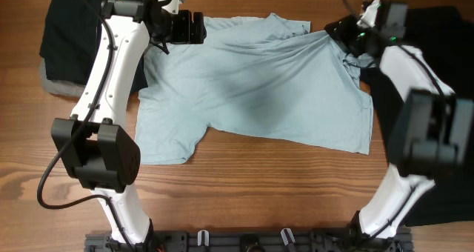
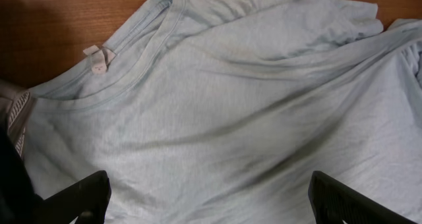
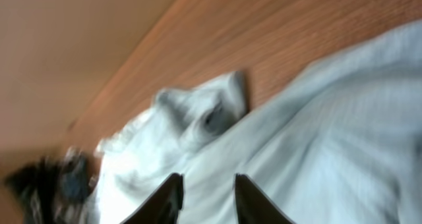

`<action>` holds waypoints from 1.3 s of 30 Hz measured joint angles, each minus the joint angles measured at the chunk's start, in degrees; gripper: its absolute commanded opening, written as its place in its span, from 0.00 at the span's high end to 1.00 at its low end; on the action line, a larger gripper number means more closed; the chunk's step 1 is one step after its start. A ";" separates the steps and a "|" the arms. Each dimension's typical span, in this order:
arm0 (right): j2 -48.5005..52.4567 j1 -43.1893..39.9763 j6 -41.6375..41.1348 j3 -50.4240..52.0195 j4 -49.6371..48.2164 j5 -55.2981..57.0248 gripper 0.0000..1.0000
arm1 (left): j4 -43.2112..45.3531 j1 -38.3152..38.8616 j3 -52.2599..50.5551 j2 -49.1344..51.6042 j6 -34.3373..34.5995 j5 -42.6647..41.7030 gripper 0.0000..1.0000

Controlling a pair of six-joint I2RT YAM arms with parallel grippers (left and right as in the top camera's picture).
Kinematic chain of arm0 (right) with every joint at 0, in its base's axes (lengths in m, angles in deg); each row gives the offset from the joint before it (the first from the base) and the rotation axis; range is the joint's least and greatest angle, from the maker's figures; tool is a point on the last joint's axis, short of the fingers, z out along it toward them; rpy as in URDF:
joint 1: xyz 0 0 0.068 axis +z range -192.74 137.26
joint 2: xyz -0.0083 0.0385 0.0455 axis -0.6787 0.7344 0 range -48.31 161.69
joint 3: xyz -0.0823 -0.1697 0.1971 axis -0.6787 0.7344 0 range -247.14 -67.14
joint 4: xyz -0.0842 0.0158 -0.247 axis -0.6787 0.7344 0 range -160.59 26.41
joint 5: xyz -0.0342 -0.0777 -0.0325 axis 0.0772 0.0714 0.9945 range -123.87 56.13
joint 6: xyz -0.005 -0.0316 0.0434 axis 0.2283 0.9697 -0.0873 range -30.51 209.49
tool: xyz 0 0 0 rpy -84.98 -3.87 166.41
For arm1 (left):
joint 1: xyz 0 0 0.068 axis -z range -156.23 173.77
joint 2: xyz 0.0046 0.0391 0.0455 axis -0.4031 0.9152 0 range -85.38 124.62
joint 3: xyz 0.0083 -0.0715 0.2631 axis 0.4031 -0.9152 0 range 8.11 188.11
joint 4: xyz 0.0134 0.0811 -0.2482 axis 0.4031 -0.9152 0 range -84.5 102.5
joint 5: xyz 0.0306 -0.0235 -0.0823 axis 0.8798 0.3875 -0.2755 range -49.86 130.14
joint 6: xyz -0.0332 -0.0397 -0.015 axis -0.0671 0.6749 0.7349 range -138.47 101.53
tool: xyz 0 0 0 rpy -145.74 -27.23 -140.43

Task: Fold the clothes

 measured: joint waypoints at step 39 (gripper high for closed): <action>-12.79 -5.14 6.97 22.12 33.75 23.78 0.47 | -12.02 -0.02 -0.15 0.00 -0.24 4.31 0.25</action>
